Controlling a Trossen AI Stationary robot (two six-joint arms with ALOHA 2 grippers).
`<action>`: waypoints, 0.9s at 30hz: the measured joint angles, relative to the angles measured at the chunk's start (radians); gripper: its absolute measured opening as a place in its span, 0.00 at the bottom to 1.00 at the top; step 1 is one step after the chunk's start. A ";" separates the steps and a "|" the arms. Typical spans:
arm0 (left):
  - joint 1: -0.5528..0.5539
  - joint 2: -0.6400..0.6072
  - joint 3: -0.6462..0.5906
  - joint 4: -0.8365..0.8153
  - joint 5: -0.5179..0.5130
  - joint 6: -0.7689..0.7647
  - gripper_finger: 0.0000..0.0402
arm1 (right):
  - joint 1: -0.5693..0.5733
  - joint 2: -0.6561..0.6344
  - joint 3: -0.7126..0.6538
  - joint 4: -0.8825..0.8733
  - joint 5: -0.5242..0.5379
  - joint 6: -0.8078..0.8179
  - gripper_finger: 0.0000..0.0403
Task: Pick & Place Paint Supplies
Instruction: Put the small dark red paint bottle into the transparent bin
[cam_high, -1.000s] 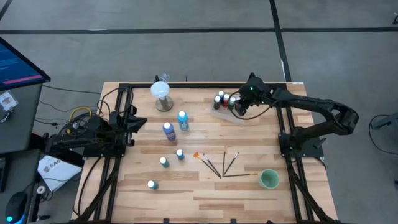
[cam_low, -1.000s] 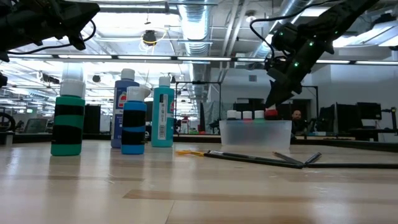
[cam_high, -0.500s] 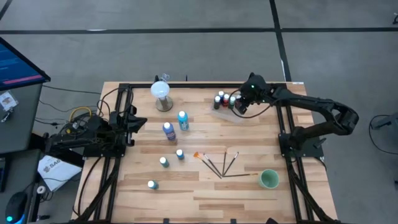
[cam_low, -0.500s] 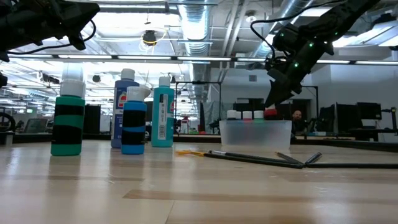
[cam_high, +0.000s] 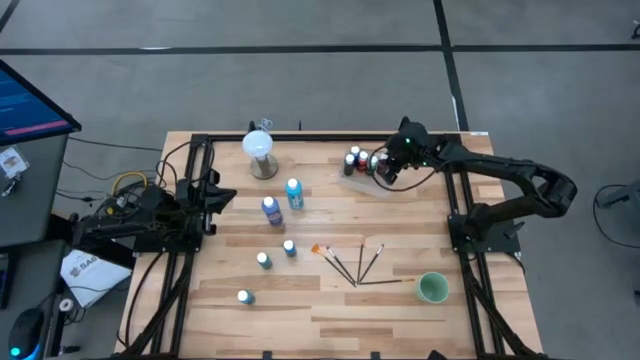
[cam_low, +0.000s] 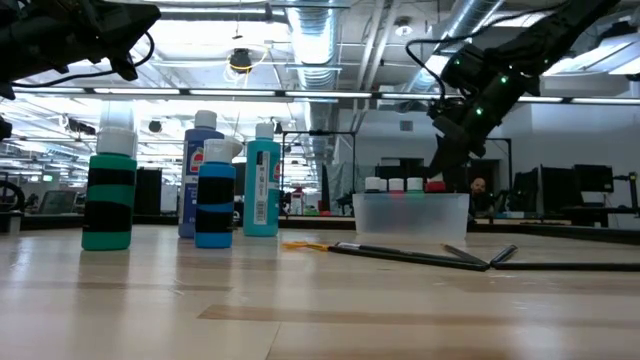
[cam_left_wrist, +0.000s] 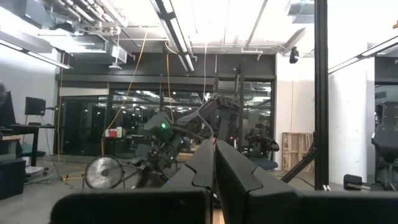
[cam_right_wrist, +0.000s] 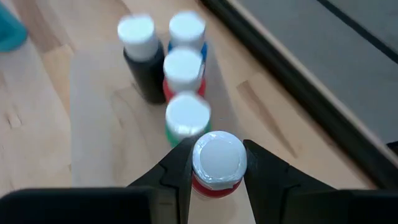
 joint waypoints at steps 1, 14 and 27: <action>0.000 0.000 0.000 0.000 0.000 0.000 0.00 | -0.002 0.000 -0.016 0.014 -0.002 0.003 0.26; 0.000 0.000 0.000 0.000 0.000 0.000 0.00 | -0.015 0.000 -0.078 0.140 -0.004 0.010 0.26; 0.000 0.000 0.000 0.000 0.000 0.000 0.00 | -0.016 0.000 -0.078 0.140 -0.006 0.060 0.40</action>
